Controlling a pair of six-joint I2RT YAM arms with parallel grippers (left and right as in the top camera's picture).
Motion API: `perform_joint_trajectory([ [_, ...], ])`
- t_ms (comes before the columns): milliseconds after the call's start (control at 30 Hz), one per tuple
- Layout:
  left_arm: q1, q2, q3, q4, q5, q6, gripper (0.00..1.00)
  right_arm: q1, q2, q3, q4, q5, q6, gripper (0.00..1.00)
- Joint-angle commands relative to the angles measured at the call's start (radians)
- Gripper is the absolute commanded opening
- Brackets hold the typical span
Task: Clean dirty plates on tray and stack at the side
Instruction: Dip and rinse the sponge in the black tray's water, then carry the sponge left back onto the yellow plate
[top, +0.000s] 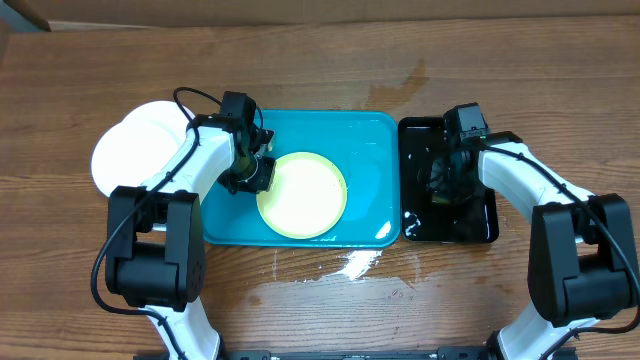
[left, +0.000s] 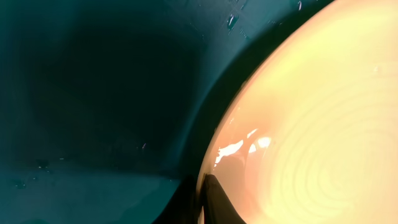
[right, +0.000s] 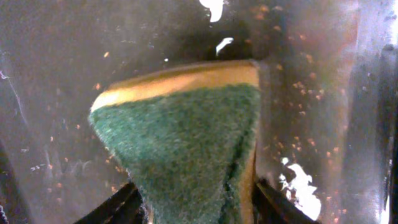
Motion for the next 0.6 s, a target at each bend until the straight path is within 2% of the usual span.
perform_joint_trajectory([
  [0,0.003,0.013,-0.004,0.001,0.004,-0.002,0.08,-0.002,-0.004,0.043,-0.016,-0.001,-0.003,0.25],
  [67,0.003,0.013,-0.004,0.001,0.004,-0.002,0.08,-0.002,-0.004,0.092,-0.059,-0.001,-0.006,0.11],
  [133,0.003,0.013,-0.004,0.0,0.005,-0.002,0.08,-0.002,-0.004,0.156,-0.127,-0.001,-0.006,0.04],
  [367,0.003,0.013,-0.004,0.002,0.005,-0.002,0.08,-0.002,-0.009,0.338,-0.339,-0.001,-0.006,0.04],
  [567,0.003,0.013,-0.004,0.004,0.005,-0.002,0.06,-0.002,-0.01,0.363,-0.388,-0.039,-0.005,0.04],
])
